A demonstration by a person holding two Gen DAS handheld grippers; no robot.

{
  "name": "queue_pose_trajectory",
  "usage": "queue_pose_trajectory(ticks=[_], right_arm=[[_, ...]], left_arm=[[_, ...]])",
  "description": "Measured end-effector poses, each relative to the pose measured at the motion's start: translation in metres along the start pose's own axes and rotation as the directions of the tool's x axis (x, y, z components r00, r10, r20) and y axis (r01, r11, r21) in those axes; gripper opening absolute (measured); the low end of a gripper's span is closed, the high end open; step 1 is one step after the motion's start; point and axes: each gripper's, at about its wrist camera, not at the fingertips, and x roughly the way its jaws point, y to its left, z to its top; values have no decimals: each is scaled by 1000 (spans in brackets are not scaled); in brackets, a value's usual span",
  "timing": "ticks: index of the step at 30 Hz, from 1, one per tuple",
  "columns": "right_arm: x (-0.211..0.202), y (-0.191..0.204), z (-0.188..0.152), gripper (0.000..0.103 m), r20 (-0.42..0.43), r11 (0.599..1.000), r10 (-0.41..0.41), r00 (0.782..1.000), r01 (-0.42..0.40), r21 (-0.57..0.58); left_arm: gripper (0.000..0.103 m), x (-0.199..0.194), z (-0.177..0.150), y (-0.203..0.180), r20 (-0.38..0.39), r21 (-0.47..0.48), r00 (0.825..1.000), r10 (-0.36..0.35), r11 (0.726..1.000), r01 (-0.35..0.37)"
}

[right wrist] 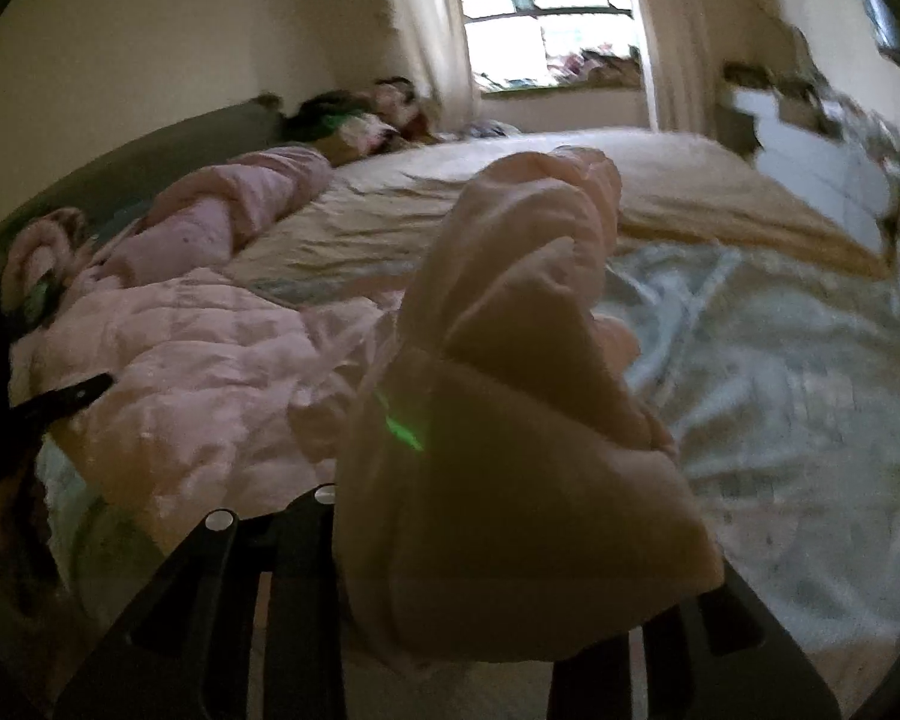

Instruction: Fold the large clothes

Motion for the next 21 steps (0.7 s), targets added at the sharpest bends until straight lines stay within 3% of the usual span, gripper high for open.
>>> queue_pose_trajectory(ticks=[4, 8, 11, 12, 13, 18, 21], right_arm=[[16, -27, -18, 36, -72, 988, -1, 997, 12, 156], [25, -40, -32, 50, -122, 977, -23, 992, 49, 207], [28, -50, -36, 71, -158, 959, -34, 987, 76, 272], [29, -51, -36, 84, -174, 953, -51, 983, 100, 286], [27, -53, -37, 89, -181, 949, -72, 981, 123, 292], [2, -54, -41, 91, -166, 948, -113, 980, 156, 278], [-19, -46, -43, 91, -134, 953, -145, 980, 175, 249]], left_arm=[[48, 5, -11, 12, -25, -37, 1000, 5, 999, -5], [54, 11, -20, 24, -55, -78, 998, 4, 997, -8], [57, 12, -25, 31, -68, -100, 998, -3, 995, -4], [60, 11, -28, 32, -74, -105, 997, -3, 994, -4], [61, 11, -28, 33, -79, -111, 997, -5, 994, -4], [79, 1, -38, 44, -99, -138, 995, 3, 990, -16], [93, -11, -46, 44, -106, -115, 993, 43, 992, -55]])
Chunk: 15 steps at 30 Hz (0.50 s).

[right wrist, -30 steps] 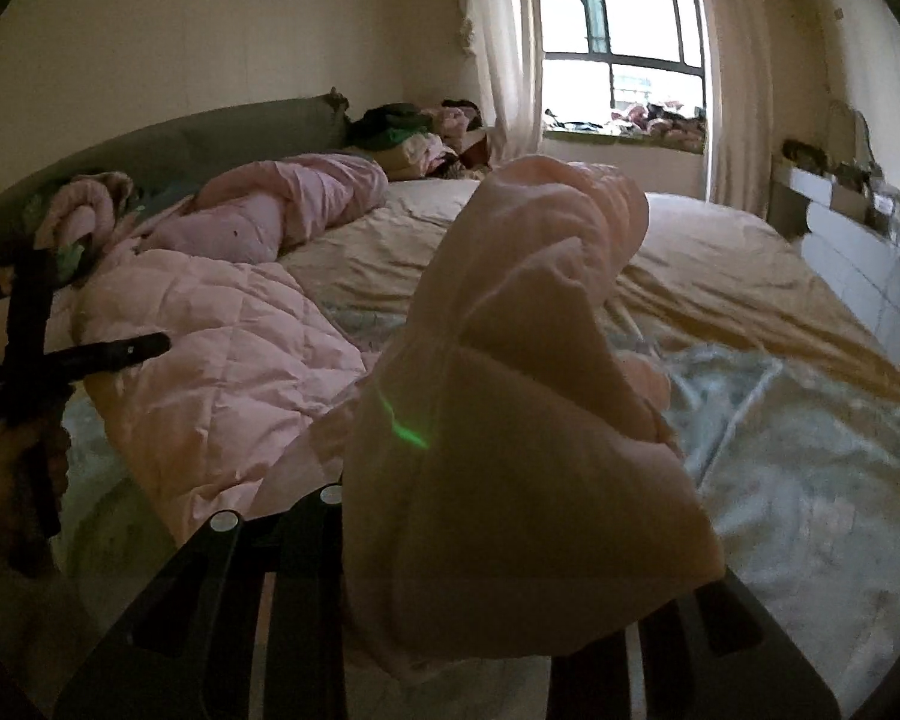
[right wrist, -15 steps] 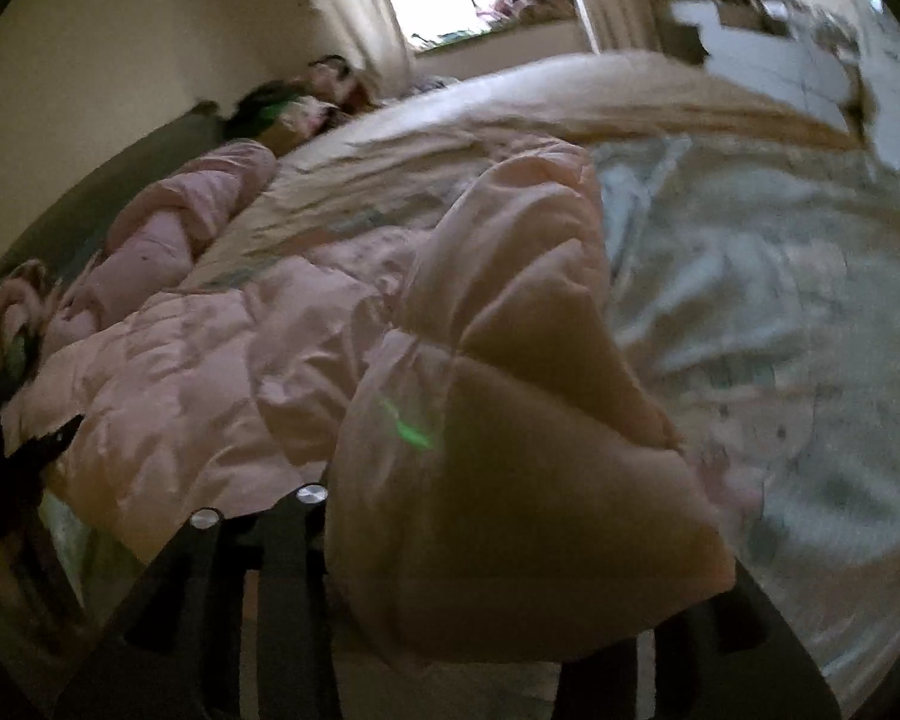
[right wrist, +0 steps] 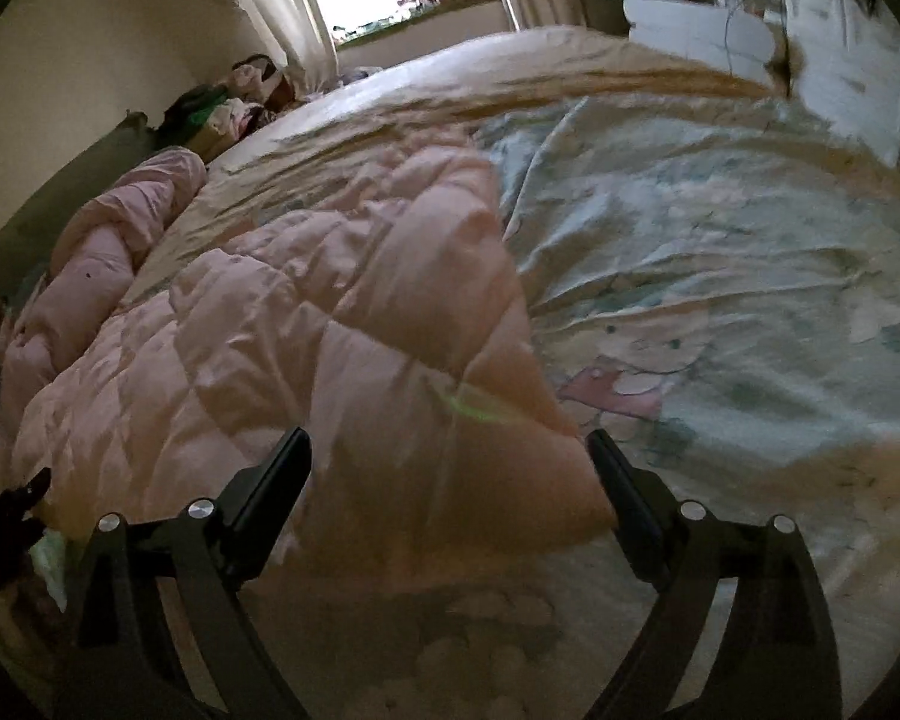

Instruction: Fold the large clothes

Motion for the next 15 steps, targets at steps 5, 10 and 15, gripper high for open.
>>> queue_pose_trajectory(ticks=[5, 10, 15], right_arm=[[-33, 12, -8, 94, 71, 999, -6, 997, 8, -32], [-63, 37, -24, 99, 136, 995, 23, 990, -10, -99], [-76, 70, -45, 99, 139, 985, 78, 987, -55, -161]], left_arm=[[94, -21, -16, 0, 10, 34, 999, 36, 999, -36], [94, -52, -30, -7, 57, 75, 996, 64, 995, -68], [94, -78, -42, -12, 98, 92, 993, 62, 993, -71]])
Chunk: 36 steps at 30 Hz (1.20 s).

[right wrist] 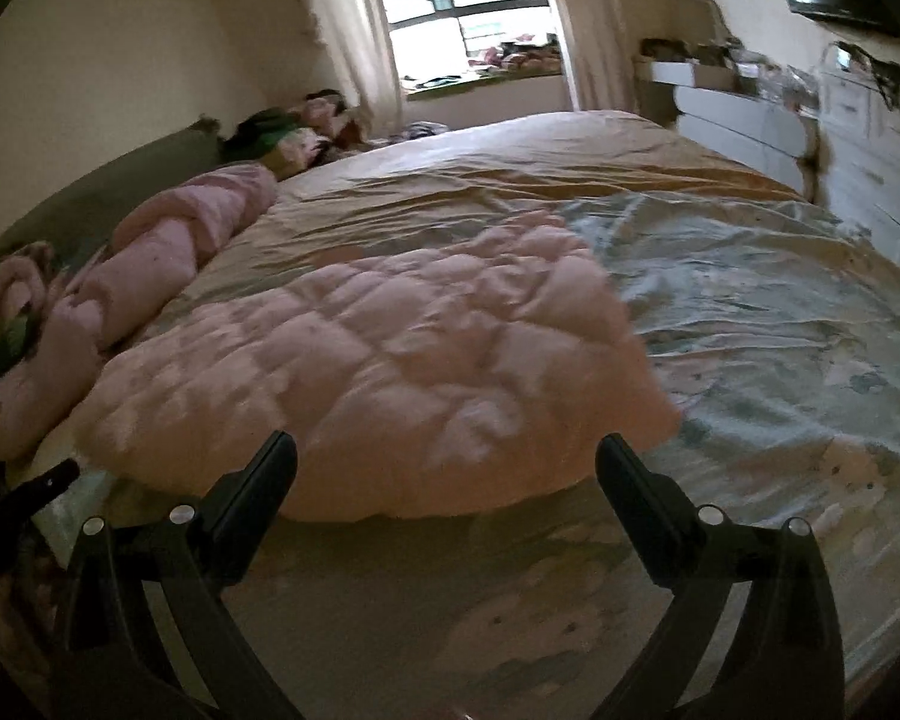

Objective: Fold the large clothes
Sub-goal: 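Open both grippers and withdraw them from the folded blanket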

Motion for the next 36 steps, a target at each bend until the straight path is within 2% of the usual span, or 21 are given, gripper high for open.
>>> queue_pose_trajectory(ticks=[8, 15, 19, 23, 36], right_arm=[[-11, 56, -33, 99, -9, 994, 43, 999, -44, -96], [-12, 92, -61, 99, -21, 985, 38, 999, -41, -168], [-12, 110, -75, 99, -36, 975, 62, 997, -68, -213], [-12, 119, -81, 99, -44, 968, 72, 996, -81, -238], [-12, 118, -83, 99, -48, 971, 68, 997, -78, -227]], left_arm=[[94, -34, -21, -8, 39, 42, 999, 6, 999, -8], [94, -48, -36, -13, 64, 59, 998, 7, 998, -10], [94, -52, -43, -17, 75, 69, 997, 17, 997, -22], [94, -57, -46, -16, 99, 65, 995, 11, 998, -17], [94, -59, -46, -18, 94, 56, 995, 38, 997, -43]])
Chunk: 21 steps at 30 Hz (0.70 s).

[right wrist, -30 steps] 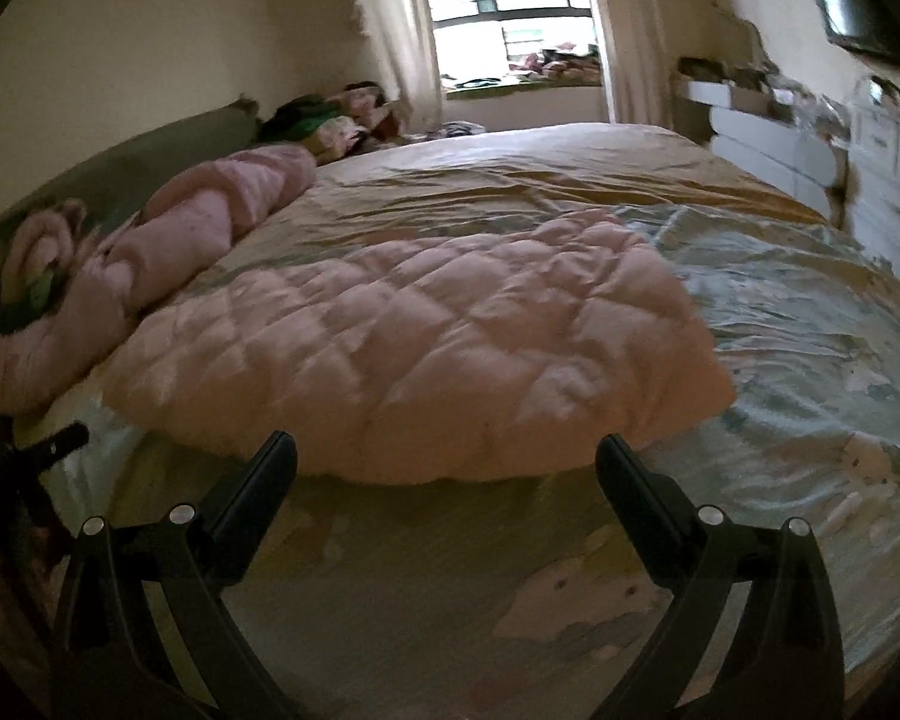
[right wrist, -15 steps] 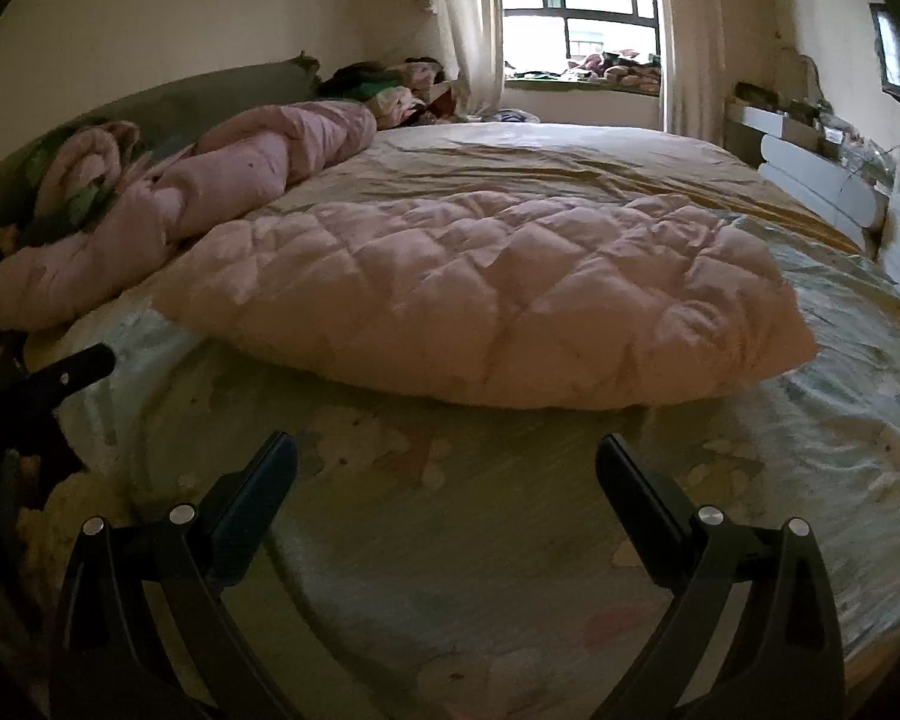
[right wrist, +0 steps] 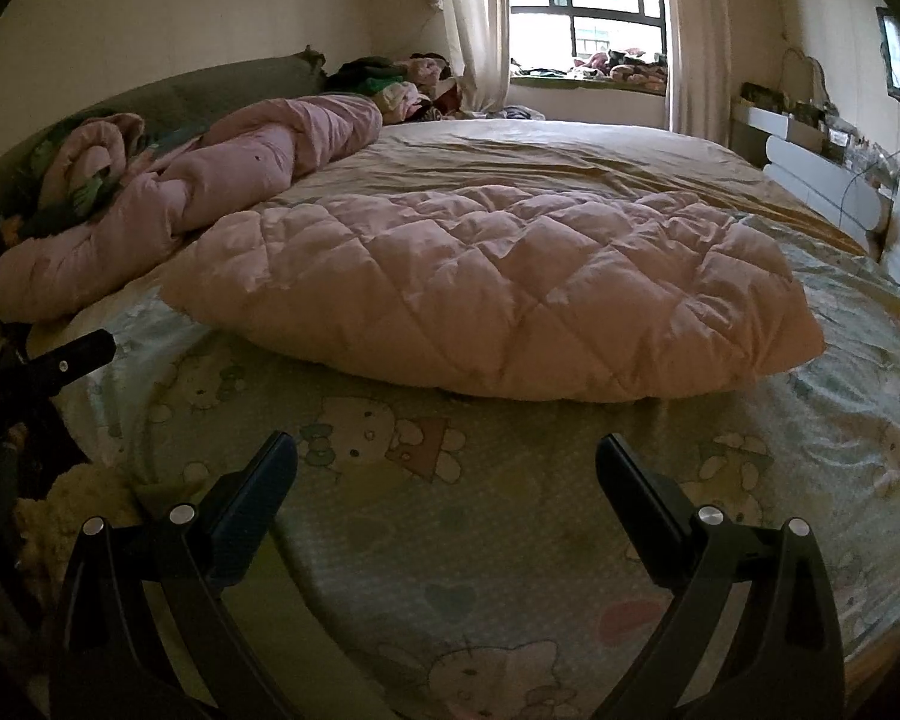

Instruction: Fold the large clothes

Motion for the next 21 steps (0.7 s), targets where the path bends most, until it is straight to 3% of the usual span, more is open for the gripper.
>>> queue_pose_trajectory(ticks=[21], right_arm=[[-1, 1, -1, 99, 4, 1000, -5, 1000, 5, -7]], left_arm=[[94, -1, -2, 0, -12, 4, 1000, 14, 1000, -14]])
